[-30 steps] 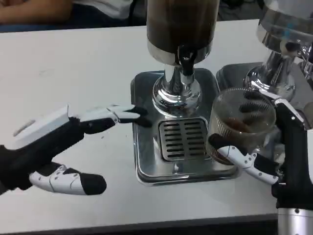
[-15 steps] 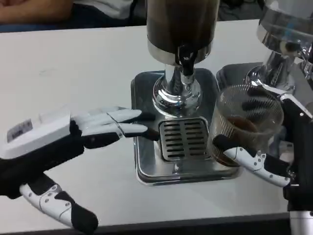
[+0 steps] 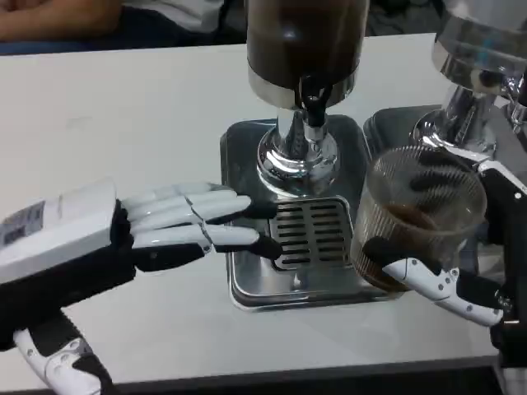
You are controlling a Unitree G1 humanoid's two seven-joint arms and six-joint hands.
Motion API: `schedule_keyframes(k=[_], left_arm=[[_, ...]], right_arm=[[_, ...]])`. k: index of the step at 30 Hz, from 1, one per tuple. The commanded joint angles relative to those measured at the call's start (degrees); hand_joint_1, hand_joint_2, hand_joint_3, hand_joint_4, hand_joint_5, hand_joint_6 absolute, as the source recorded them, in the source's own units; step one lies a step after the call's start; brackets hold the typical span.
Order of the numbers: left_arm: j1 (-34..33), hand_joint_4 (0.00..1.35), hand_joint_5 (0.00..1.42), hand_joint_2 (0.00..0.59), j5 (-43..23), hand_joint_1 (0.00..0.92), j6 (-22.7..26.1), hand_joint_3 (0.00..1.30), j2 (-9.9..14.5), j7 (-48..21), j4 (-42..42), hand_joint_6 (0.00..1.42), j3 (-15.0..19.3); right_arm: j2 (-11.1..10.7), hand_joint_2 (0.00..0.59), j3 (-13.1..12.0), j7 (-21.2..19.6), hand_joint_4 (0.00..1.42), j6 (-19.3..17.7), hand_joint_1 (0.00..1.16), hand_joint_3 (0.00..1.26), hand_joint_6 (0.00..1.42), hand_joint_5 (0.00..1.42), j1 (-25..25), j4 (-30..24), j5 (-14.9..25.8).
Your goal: Grasp the cup under the faucet to collect the drink, then remove the cup.
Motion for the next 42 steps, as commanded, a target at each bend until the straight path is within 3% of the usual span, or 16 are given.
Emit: schedule_keyframes(k=[1, 17, 42], left_arm=[[1.22, 0.03, 0.06, 0.026, -1.38, 0.0, -1.65, 0.19, 2.87, -0.82, -1.59, 0.08, -0.07], [2.44, 0.03, 0.06, 0.022, -1.77, 0.0, -4.8, 0.19, 4.64, 0.01, -3.21, 0.08, 1.02], [2.98, 0.03, 0.06, 0.016, -1.65, 0.0, -4.92, 0.19, 4.78, 0.21, -3.22, 0.08, 1.16]], right_arm=[[0.76, 0.1, -0.36, 0.72, 0.97, -0.09, 1.0, 0.82, 1.42, 1.17, 0.51, -3.72, 1.21], [1.62, 0.099, -0.98, 2.72, 0.97, 0.16, 1.0, 0.83, 1.42, 1.18, 1.88, -5.86, 1.68], [1.8, 0.116, -1.08, 2.86, 0.98, -0.28, 0.99, 0.84, 1.42, 1.18, 1.58, -5.11, 1.84]])
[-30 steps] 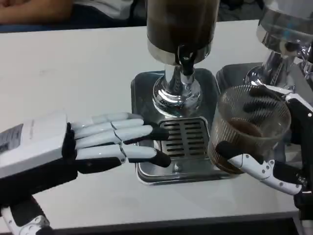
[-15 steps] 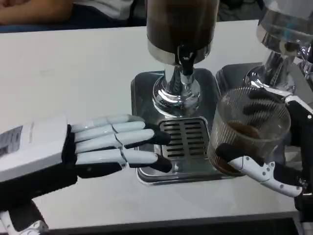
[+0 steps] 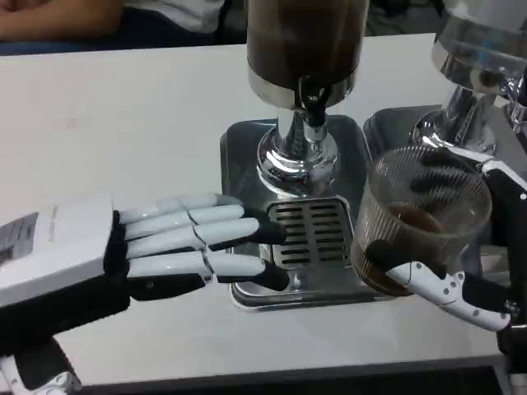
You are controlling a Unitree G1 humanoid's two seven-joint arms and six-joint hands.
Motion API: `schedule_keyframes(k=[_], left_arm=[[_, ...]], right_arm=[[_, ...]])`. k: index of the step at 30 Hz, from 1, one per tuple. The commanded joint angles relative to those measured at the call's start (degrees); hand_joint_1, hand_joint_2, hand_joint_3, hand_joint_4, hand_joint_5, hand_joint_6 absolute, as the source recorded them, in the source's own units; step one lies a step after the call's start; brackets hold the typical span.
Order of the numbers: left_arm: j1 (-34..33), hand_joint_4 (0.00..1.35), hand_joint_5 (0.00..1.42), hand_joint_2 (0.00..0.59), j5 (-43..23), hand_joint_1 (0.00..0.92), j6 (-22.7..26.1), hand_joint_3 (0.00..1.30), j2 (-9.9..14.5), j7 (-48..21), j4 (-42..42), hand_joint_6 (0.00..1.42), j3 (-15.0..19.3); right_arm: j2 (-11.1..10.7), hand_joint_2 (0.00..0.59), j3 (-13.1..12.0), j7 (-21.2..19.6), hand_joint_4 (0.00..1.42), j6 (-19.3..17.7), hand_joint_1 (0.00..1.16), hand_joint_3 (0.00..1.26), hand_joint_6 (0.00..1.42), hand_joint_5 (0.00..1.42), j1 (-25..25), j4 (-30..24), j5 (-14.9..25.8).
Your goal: Grasp the cup under the faucet to collect the drink, then remove the cup.
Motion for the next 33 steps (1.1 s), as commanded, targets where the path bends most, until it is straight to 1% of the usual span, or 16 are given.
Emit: schedule_keyframes(k=[1, 33], left_arm=[[0.82, 0.03, 0.06, 0.015, 0.21, 0.0, -0.52, 0.19, 2.38, 0.28, -0.49, 0.08, 0.83], [1.91, 0.03, 0.06, 0.023, -0.01, 0.0, 0.88, 0.19, 2.31, 0.12, -1.12, 0.09, 1.48]], right_arm=[[0.39, 0.117, -0.3, -0.35, 0.98, -1.22, 0.99, 0.84, 1.42, 1.18, -0.66, -1.22, 1.0], [0.66, 0.118, -0.06, -0.16, 1.0, -1.0, 1.0, 0.84, 1.42, 1.19, -1.47, -0.72, 1.36]])
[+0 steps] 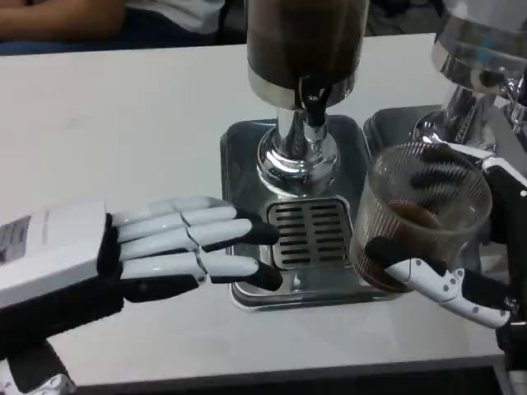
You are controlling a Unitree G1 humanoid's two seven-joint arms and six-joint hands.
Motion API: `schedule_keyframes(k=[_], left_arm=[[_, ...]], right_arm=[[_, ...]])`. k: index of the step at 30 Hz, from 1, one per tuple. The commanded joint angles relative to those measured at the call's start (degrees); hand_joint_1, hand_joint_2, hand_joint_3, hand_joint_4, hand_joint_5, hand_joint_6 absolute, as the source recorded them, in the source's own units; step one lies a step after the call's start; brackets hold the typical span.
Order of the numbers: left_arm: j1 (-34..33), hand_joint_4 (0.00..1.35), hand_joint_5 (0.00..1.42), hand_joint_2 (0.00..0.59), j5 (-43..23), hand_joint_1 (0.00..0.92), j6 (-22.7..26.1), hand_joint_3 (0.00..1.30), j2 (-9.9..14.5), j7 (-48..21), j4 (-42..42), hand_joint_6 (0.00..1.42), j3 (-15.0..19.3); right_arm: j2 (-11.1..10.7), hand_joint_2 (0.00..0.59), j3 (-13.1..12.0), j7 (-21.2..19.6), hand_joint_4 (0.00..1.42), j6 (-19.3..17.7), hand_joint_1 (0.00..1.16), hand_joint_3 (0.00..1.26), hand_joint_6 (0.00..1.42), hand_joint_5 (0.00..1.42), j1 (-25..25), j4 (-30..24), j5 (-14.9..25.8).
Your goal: Grasp the cup under the faucet to collect the drink, then remove the cup.
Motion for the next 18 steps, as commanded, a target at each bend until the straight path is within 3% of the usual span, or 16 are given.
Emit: schedule_keyframes(k=[1, 18], left_arm=[[0.35, 0.03, 0.06, 0.023, -0.02, 0.0, 0.26, 0.19, 1.99, 0.11, -0.46, 0.09, 0.03], [0.55, 0.04, 0.06, 0.024, -0.23, 0.0, 0.44, 0.2, 1.58, 0.34, -0.43, 0.09, 0.29]], right_arm=[[0.44, 0.118, -0.07, -0.17, 1.0, -0.96, 1.0, 0.84, 1.42, 1.19, -0.94, -0.8, 1.18], [0.34, 0.119, -0.37, 0.09, 1.0, -0.81, 1.01, 0.86, 1.42, 1.19, -1.45, -0.72, 1.46]])
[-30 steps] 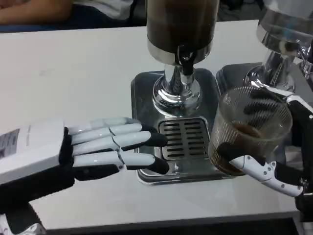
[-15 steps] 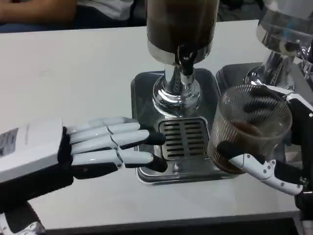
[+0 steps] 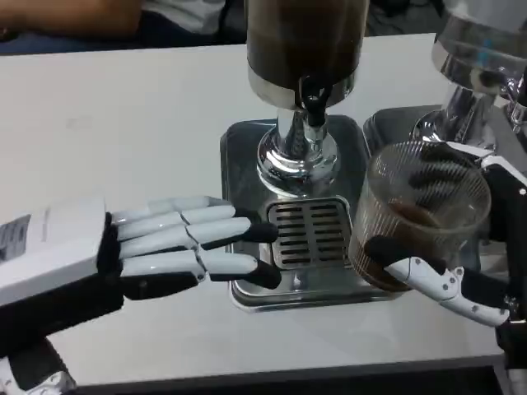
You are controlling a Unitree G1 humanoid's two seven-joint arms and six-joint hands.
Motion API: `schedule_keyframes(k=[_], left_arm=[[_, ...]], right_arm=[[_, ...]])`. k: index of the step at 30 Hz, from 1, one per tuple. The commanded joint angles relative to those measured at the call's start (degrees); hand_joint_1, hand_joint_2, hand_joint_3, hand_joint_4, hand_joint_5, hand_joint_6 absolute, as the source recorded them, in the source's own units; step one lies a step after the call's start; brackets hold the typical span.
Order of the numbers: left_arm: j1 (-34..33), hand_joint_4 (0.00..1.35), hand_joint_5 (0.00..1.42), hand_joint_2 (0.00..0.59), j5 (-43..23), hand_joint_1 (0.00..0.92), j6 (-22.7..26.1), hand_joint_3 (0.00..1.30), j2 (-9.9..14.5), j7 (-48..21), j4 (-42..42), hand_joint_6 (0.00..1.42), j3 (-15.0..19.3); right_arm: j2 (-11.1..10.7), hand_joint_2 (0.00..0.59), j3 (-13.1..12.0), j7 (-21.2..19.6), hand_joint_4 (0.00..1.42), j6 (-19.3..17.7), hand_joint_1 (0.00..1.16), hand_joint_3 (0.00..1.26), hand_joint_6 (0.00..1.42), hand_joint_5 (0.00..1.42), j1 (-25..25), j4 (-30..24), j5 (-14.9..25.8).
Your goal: Grasp the cup under the faucet to collect the drink, then remove the cup.
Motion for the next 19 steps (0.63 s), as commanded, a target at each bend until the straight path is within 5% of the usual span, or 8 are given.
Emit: schedule_keyframes(k=[1, 19], left_arm=[[0.45, 0.04, 0.06, 0.024, -0.22, 0.0, -0.09, 0.2, 1.57, 0.32, -0.43, 0.09, 0.18], [-0.26, 0.04, 0.06, 0.024, 0.54, 0.0, -0.8, 0.2, 1.59, 0.22, -0.03, 0.09, 0.18]], right_arm=[[0.36, 0.119, -0.35, -0.2, 1.0, -0.86, 1.01, 0.86, 1.42, 1.19, -1.12, -0.69, 1.37], [0.63, 0.119, -0.26, -0.29, 1.01, -0.99, 1.01, 0.86, 1.42, 1.19, -1.22, -0.42, 1.24]])
